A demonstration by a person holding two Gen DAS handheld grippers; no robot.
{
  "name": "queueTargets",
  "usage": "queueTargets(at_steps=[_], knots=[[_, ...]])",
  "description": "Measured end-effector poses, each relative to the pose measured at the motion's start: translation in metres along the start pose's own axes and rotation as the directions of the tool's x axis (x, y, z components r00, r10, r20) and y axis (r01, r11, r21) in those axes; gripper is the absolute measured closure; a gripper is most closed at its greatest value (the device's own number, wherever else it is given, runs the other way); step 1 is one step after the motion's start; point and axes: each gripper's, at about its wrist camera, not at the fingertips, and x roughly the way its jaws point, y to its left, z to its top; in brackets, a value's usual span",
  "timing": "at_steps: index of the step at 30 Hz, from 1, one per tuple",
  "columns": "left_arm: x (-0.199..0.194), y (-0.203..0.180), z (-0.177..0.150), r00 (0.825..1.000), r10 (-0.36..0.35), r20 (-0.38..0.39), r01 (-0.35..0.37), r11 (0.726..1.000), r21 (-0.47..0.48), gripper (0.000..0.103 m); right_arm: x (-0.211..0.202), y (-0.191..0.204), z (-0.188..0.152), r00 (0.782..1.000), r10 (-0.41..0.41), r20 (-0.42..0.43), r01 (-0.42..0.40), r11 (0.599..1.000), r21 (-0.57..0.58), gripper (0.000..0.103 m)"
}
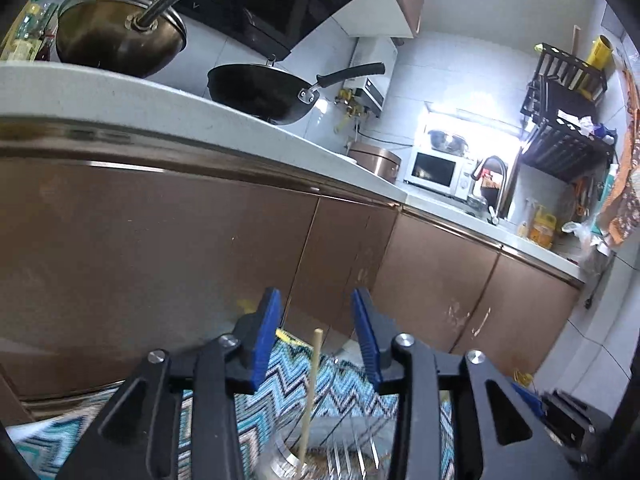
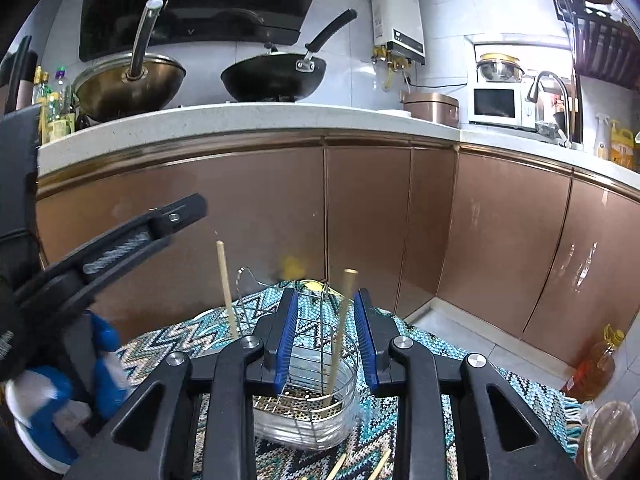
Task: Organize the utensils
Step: 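Lower the chopstick into the holder and open the right gripper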
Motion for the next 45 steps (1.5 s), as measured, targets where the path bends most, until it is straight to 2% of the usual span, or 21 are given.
queueTargets(at_steps=[3, 11, 17, 24, 34, 45], knots=[[-0.025, 0.012, 0.013, 0.998, 0.004, -0.055, -0.003, 1.0, 0.024, 0.061, -0.02, 0.005, 0.006, 1.0, 0.0, 0.008, 0.0, 1.0, -0.002, 0.074], [-0.083, 0.053, 0.028, 0.984, 0.018, -0.177, -0.002, 0.995, 0.095, 0.061, -0.067, 0.014, 0.004, 1.0, -0.008, -0.022, 0.008, 1.0, -0.005, 0.074], [-0.133, 0.084, 0.031, 0.981, 0.048, -0.186, -0.029, 0.994, 0.105, 0.061, -0.099, 0.018, -0.002, 0.998, -0.009, -0.056, 0.01, 1.0, 0.019, 0.074], [-0.17, 0.097, 0.032, 0.978, 0.051, -0.202, -0.029, 0.994, 0.108, 0.061, -0.134, 0.022, -0.002, 0.998, -0.019, -0.062, 0.022, 0.999, 0.041, 0.073], [-0.198, 0.097, 0.026, 0.971, 0.028, -0.238, 0.002, 0.992, 0.124, 0.061, -0.169, 0.026, -0.007, 0.996, -0.033, -0.079, 0.038, 0.997, 0.061, 0.073], [-0.215, 0.099, 0.021, 0.968, 0.018, -0.252, 0.016, 0.991, 0.131, 0.061, -0.186, 0.028, -0.016, 0.993, -0.04, -0.11, 0.048, 0.996, 0.07, 0.073]])
